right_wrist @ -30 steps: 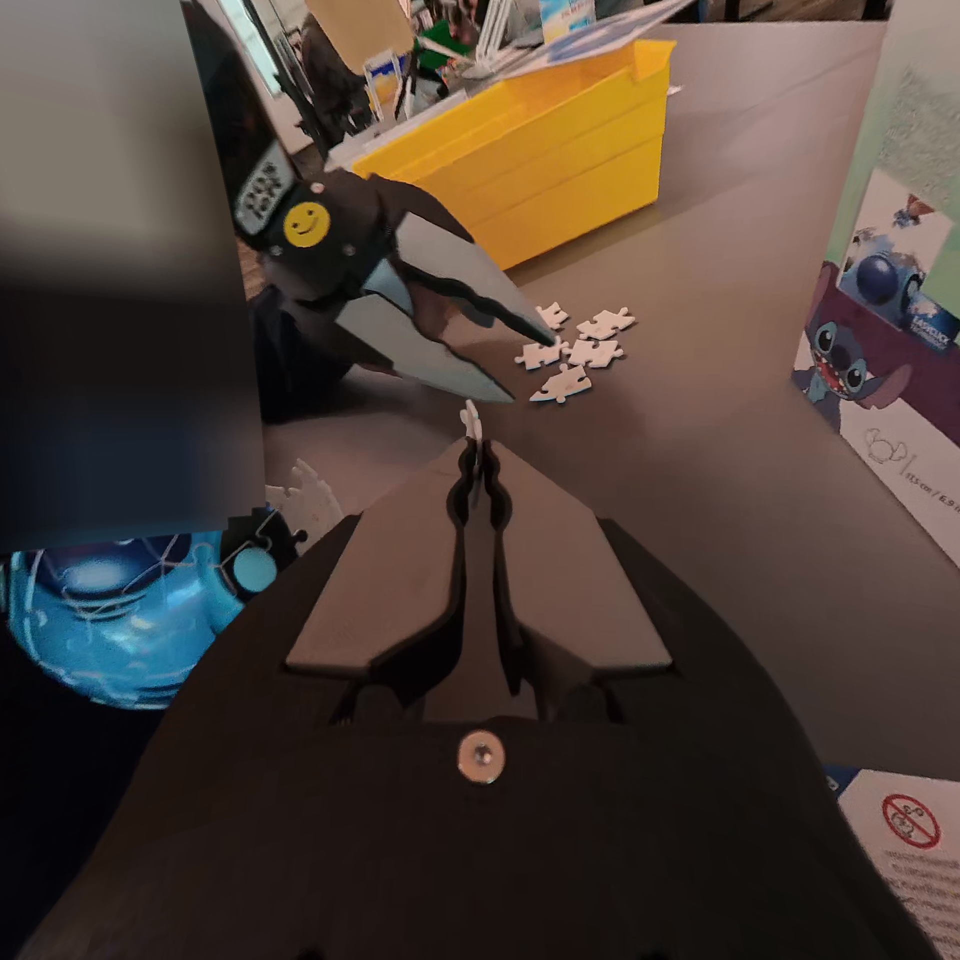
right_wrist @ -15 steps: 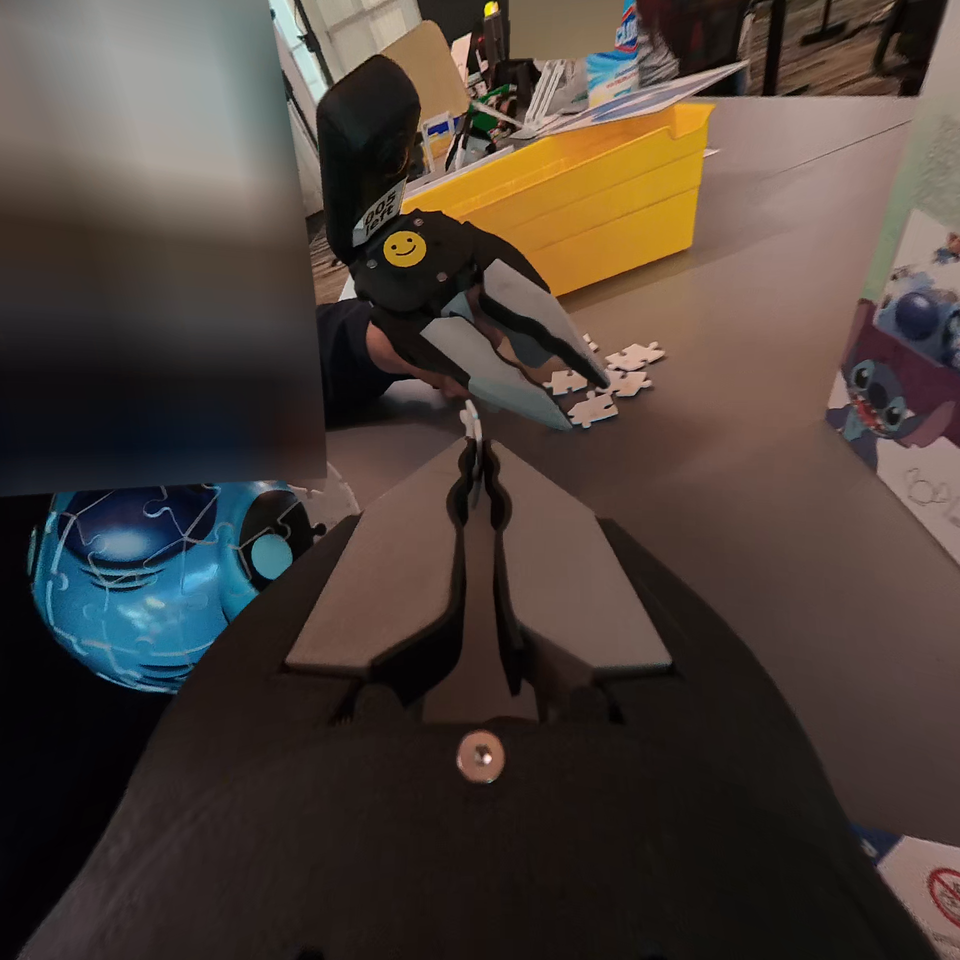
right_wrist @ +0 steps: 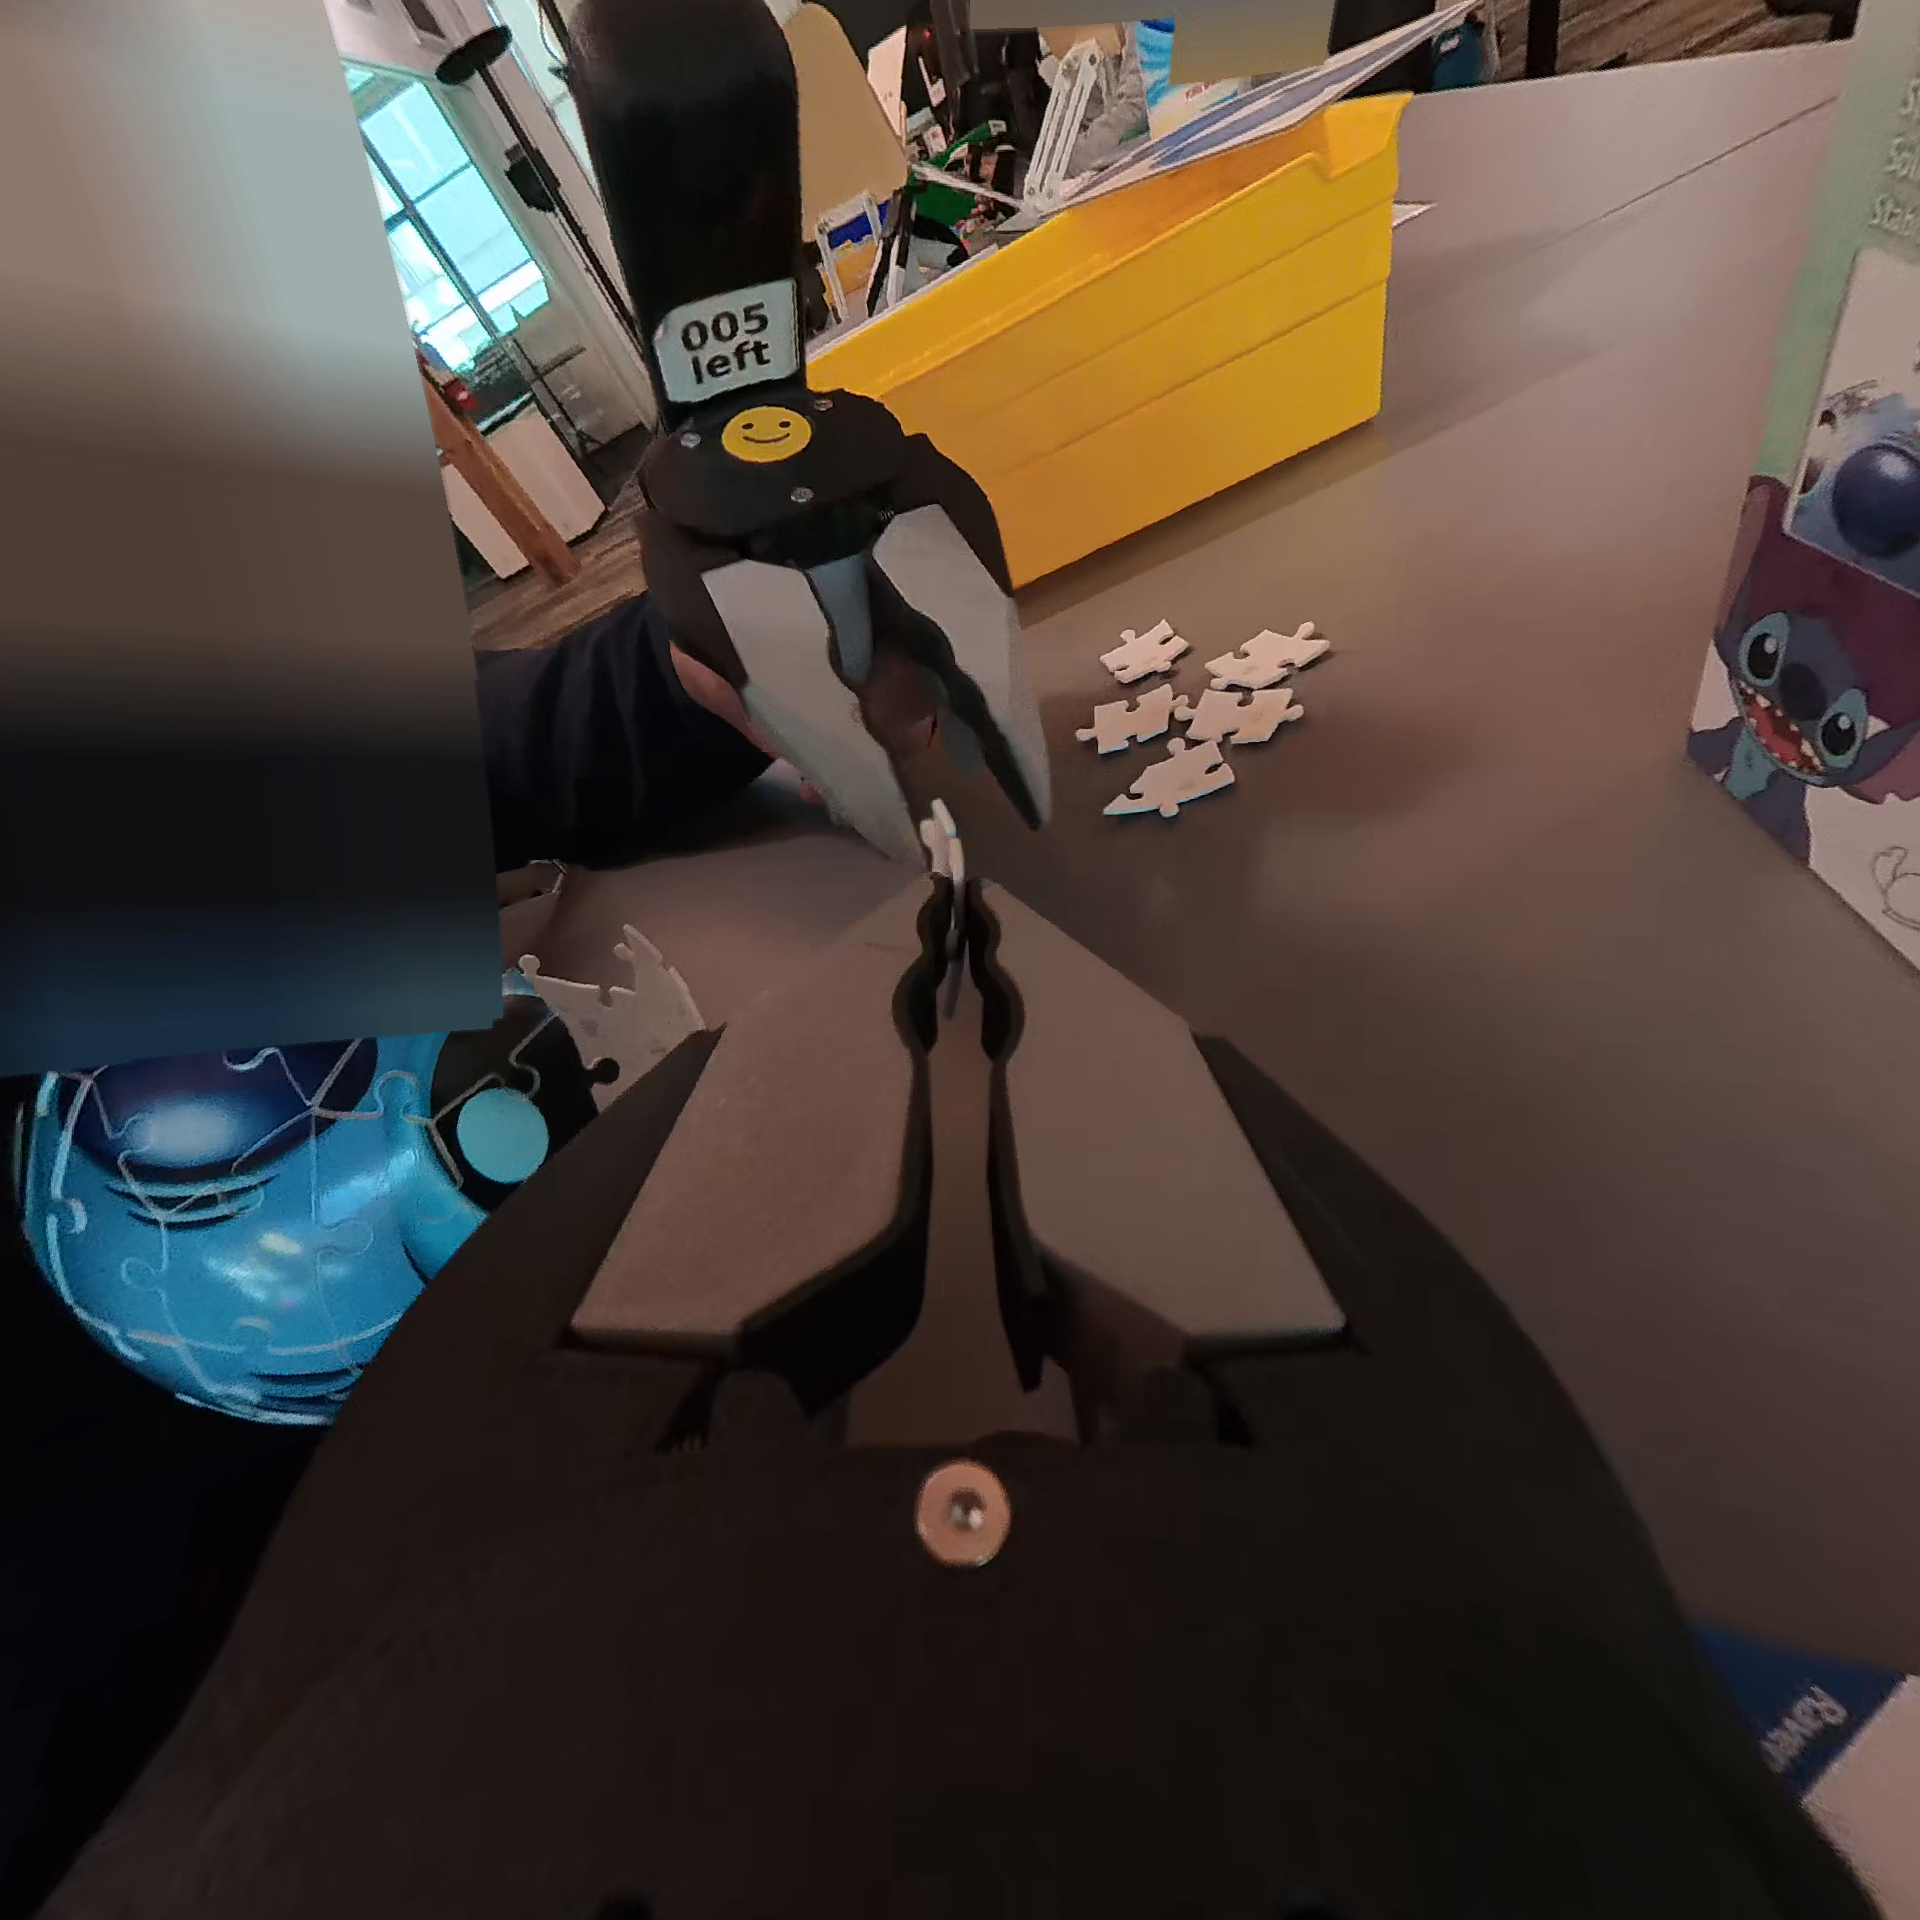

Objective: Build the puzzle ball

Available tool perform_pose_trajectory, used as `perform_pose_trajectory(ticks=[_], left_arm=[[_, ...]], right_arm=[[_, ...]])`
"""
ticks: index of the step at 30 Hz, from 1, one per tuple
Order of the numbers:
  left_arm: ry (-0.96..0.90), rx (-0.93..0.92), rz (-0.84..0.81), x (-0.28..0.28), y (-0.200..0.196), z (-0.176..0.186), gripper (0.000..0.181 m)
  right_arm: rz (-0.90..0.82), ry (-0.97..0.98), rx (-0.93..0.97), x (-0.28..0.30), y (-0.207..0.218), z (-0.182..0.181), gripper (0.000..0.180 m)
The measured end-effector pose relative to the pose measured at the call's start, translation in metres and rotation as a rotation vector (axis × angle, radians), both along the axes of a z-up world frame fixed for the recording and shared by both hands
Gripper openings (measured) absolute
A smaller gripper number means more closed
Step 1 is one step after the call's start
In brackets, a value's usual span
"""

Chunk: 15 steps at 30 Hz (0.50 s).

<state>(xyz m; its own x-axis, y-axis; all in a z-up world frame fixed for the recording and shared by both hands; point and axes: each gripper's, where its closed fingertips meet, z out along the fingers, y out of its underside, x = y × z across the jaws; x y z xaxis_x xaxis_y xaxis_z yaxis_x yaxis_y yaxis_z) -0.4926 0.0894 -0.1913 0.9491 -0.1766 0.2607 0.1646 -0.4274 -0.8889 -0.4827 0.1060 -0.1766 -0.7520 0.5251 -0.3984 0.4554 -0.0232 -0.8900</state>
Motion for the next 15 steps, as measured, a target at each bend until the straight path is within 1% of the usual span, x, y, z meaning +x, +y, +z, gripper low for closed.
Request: perform_pose_trajectory(ticks=[4,6,7,8,15], left_arm=[[-0.039,0.079,-0.028,0.010,0.003,0.013,0.021],[-0.047,0.082,-0.050,0.014,0.003,0.013,0.012],[-0.048,0.087,-0.056,0.015,0.003,0.014,0.004],[-0.044,0.087,-0.055,0.015,0.003,0.014,0.001],[-0.052,0.034,-0.070,0.015,0.000,0.007,0.000]], right_arm=[[0.018,-0.029,-0.023,0.001,-0.010,-0.002,0.000],[0.014,-0.031,-0.029,0.000,-0.014,-0.001,0.000],[0.017,-0.032,-0.028,0.000,-0.016,-0.002,0.000],[0.021,-0.033,-0.026,0.001,-0.018,-0.002,0.000],[0.055,-0.066,-0.018,0.004,-0.019,-0.008,0.002]])
